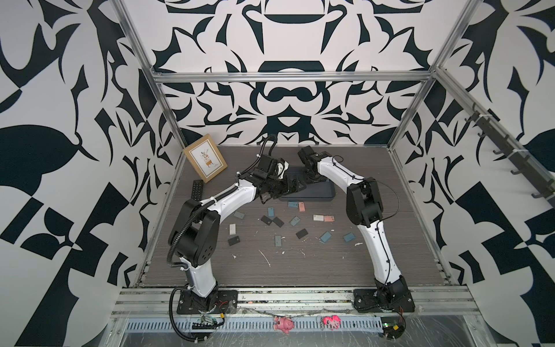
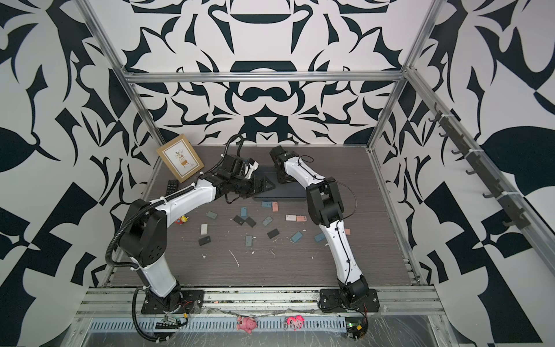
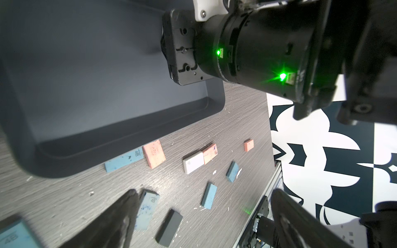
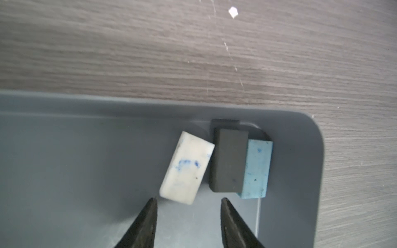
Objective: Put the eraser in the storage box
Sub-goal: Place the eraser in the storage box.
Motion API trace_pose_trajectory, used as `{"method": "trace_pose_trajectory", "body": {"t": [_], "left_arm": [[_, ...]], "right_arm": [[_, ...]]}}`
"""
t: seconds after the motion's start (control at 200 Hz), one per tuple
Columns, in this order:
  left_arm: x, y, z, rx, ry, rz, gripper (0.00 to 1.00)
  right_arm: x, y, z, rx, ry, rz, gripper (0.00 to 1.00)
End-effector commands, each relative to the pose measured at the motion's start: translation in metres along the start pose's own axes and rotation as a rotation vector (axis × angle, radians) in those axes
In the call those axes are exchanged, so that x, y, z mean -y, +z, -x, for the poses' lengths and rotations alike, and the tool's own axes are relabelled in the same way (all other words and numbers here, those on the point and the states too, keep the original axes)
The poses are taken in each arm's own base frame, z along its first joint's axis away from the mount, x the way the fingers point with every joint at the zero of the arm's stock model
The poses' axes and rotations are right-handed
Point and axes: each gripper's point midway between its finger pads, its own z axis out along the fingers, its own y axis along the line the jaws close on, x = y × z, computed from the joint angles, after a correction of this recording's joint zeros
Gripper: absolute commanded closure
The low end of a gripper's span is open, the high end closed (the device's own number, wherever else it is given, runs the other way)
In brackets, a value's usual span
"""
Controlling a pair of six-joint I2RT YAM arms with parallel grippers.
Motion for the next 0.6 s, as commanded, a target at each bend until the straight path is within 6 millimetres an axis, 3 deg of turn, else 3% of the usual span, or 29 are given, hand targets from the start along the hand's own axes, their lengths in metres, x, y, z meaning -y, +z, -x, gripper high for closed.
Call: {"method": "trace_pose_trajectory", "body": {"t": [0.0, 0.6], "left_arm": [[0.015, -0.012, 0.005, 0.021, 0.027, -0.032, 0.01], [0.015, -0.011, 0.004, 0.021, 0.026, -0.032, 0.01]], "right_arm": [[0.01, -0.015, 0.013, 0.036, 0.0, -0.031, 0.49], [0.026, -0.012, 0.017, 0.041, -0.011, -0.091, 0.49]]}}
